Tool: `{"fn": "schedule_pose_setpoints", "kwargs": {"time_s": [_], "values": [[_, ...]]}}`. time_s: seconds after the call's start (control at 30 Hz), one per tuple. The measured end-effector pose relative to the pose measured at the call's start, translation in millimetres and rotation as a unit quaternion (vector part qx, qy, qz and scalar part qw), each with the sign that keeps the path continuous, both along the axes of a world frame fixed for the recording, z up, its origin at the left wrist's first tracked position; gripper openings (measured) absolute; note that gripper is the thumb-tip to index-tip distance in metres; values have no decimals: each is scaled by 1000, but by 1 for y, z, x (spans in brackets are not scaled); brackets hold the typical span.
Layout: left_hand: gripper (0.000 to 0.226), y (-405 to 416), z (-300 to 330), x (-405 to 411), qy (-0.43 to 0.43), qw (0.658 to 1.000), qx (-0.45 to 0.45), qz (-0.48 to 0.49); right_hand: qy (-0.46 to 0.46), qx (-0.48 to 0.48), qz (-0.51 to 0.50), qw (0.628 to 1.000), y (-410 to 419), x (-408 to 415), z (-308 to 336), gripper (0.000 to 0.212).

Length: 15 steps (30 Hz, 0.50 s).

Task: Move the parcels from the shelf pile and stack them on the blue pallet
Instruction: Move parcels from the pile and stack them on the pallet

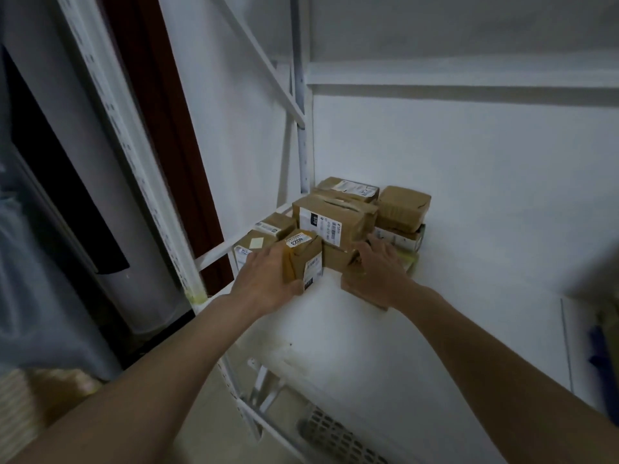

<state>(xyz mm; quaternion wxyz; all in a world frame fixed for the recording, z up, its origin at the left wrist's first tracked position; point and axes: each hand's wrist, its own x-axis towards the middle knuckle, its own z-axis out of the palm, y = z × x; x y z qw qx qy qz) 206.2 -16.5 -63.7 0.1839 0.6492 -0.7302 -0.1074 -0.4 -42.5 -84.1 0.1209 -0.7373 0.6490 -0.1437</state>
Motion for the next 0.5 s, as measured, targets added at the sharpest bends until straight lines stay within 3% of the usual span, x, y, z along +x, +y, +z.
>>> {"fn": "schedule_pose_setpoints", "kwargs": {"time_s": [0.23,0.5], "values": [[72,-110,-10,8,3,1000,-3,-23,-25,35,-36,998,-64,-1,-24,77],[101,-232,-15,5,-4,998,1,-68,-67,50,-107,991,-127,11,-27,72]]}}
